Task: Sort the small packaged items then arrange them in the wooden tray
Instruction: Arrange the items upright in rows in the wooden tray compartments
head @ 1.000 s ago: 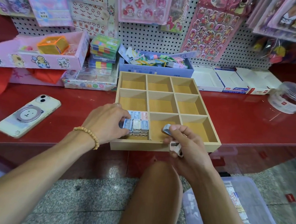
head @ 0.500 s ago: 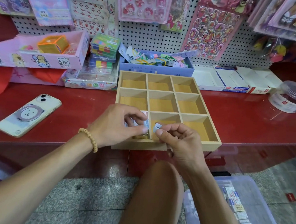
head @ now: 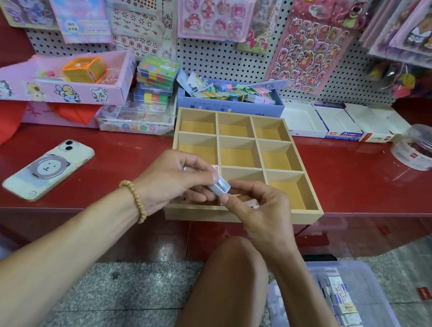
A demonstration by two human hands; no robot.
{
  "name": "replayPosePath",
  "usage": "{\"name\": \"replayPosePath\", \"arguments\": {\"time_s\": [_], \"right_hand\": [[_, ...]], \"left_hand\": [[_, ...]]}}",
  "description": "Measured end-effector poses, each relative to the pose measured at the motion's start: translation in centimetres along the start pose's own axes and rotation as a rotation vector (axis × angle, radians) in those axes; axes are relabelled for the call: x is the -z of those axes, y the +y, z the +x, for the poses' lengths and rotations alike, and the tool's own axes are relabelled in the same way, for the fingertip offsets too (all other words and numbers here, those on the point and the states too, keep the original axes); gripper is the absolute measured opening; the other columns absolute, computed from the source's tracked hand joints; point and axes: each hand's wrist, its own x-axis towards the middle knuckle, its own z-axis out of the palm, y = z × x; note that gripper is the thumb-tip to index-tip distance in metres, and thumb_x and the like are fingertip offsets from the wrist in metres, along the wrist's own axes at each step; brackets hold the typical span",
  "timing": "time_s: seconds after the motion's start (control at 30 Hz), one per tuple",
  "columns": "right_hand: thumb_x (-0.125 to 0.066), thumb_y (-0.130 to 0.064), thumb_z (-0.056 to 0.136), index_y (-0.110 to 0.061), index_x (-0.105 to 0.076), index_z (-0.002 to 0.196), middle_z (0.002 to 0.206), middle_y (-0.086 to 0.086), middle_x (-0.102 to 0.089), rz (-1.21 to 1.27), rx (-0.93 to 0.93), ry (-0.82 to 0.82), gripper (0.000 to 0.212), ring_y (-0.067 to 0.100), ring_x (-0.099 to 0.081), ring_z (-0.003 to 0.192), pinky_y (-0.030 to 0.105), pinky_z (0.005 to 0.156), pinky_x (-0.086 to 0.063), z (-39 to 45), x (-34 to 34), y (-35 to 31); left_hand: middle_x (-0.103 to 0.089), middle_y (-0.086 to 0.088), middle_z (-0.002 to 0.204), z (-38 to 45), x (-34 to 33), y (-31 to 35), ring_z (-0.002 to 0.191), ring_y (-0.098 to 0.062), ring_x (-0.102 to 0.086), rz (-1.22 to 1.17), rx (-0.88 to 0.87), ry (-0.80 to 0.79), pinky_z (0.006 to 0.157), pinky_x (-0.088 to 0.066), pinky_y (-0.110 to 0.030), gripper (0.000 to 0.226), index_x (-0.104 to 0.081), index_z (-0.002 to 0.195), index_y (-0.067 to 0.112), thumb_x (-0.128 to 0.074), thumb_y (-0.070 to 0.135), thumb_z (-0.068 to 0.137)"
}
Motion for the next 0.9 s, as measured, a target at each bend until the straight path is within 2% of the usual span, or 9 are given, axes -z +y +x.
{"name": "replayPosePath", "arguments": {"time_s": [0.07, 0.17, 0.3, 0.4, 0.53, 0.63, 0.73, 0.8, 0.9], "right_hand": [[-0.081, -0.008, 0.08, -0.015, -0.075, 0.09, 0.074, 0.001, -0.073, 0.041, -0.026, -0.011, 0.015, 0.007, -0.062, 0.062, 0.018, 0.059, -0.049, 0.0, -0.5, -0.3], [-0.076, -0.009, 0.084, -0.006, -0.072, 0.091, 0.065, 0.007, -0.064, 0.249, -0.186, -0.007, 0.008, 0.004, -0.048, 0.043, 0.017, 0.04, -0.032, -0.1, -0.9, -0.9], [-0.071, -0.015, 0.086, -0.005, -0.07, 0.093, 0.062, 0.005, -0.063, 0.366, -0.294, -0.048, 0.012, 0.004, -0.046, 0.039, 0.019, 0.038, -0.03, 0.0, -1.5, -1.1], [-0.069, -0.017, 0.087, -0.006, -0.069, 0.092, 0.062, 0.002, -0.065, 0.442, -0.326, -0.073, 0.012, 0.003, -0.05, 0.043, 0.018, 0.037, -0.031, -0.2, -2.6, -1.4], [-0.066, -0.013, 0.09, -0.007, -0.068, 0.086, 0.074, 0.007, -0.068, 0.589, -0.418, -0.05, 0.007, 0.011, -0.065, 0.063, 0.017, 0.044, -0.045, 0.2, -2.9, -1.2], [-0.063, 0.007, 0.088, 0.001, -0.065, 0.089, 0.09, 0.016, -0.07, 0.748, -0.526, 0.021, 0.006, 0.024, -0.072, 0.08, 0.02, 0.061, -0.059, 0.7, -2.1, -0.8], [-0.05, 0.019, 0.09, 0.006, -0.061, 0.105, 0.112, 0.027, -0.066, 0.823, -0.583, 0.061, 0.023, 0.034, -0.07, 0.102, 0.027, 0.066, -0.062, 1.0, -1.2, -0.6], [-0.044, 0.021, 0.09, 0.004, -0.057, 0.11, 0.115, 0.03, -0.064, 0.831, -0.57, 0.086, 0.029, 0.037, -0.07, 0.103, 0.033, 0.076, -0.063, 1.1, -0.8, -0.5], [-0.048, 0.019, 0.091, -0.001, -0.055, 0.112, 0.113, 0.026, -0.067, 0.793, -0.528, 0.125, 0.03, 0.039, -0.073, 0.095, 0.037, 0.081, -0.061, 1.4, -0.1, -0.4]], "left_hand": [[-0.074, -0.016, 0.08, -0.1, 0.1, 0.0, 0.064, -0.019, -0.07, 0.018, -0.043, 0.005, 0.052, -0.055, -0.019, 0.01, -0.071, 0.088, 0.0, -0.07, 0.009, 0.084], [-0.075, -0.007, 0.085, -0.3, 0.5, -0.2, 0.075, -0.017, -0.07, 0.139, -0.167, 0.029, 0.058, -0.055, -0.024, 0.01, -0.075, 0.092, 0.009, -0.075, 0.01, 0.082], [-0.074, 0.006, 0.085, -1.1, 0.7, -0.5, 0.082, -0.014, -0.072, 0.355, -0.329, 0.073, 0.076, -0.06, -0.041, 0.035, -0.073, 0.092, 0.022, -0.09, 0.013, 0.063], [-0.072, 0.017, 0.083, -1.4, 0.6, -0.4, 0.075, -0.008, -0.071, 0.444, -0.437, 0.149, 0.071, -0.061, -0.037, 0.04, -0.069, 0.091, 0.034, -0.086, 0.007, 0.067], [-0.067, 0.018, 0.08, -1.3, 1.9, 0.0, 0.068, 0.0, -0.065, 0.634, -0.509, 0.201, 0.065, -0.055, -0.021, 0.033, -0.071, 0.097, 0.033, -0.085, 0.019, 0.07], [-0.061, 0.012, 0.088, -0.6, 3.8, -0.3, 0.073, -0.001, -0.061, 0.888, -0.456, 0.239, 0.072, -0.05, -0.019, 0.036, -0.073, 0.107, 0.02, -0.081, 0.025, 0.072], [-0.061, 0.005, 0.09, -0.2, 4.9, -0.6, 0.076, -0.008, -0.058, 1.061, -0.383, 0.214, 0.081, -0.049, -0.03, 0.041, -0.073, 0.112, 0.018, -0.077, 0.026, 0.071], [-0.06, 0.007, 0.088, -0.1, 5.1, -0.7, 0.076, -0.013, -0.057, 1.159, -0.339, 0.178, 0.08, -0.048, -0.034, 0.041, -0.072, 0.112, 0.022, -0.074, 0.029, 0.072], [-0.058, 0.016, 0.087, 0.4, 5.0, -0.9, 0.076, -0.009, -0.054, 1.266, -0.307, 0.146, 0.07, -0.044, -0.028, 0.044, -0.065, 0.117, 0.03, -0.073, 0.033, 0.074]]}}
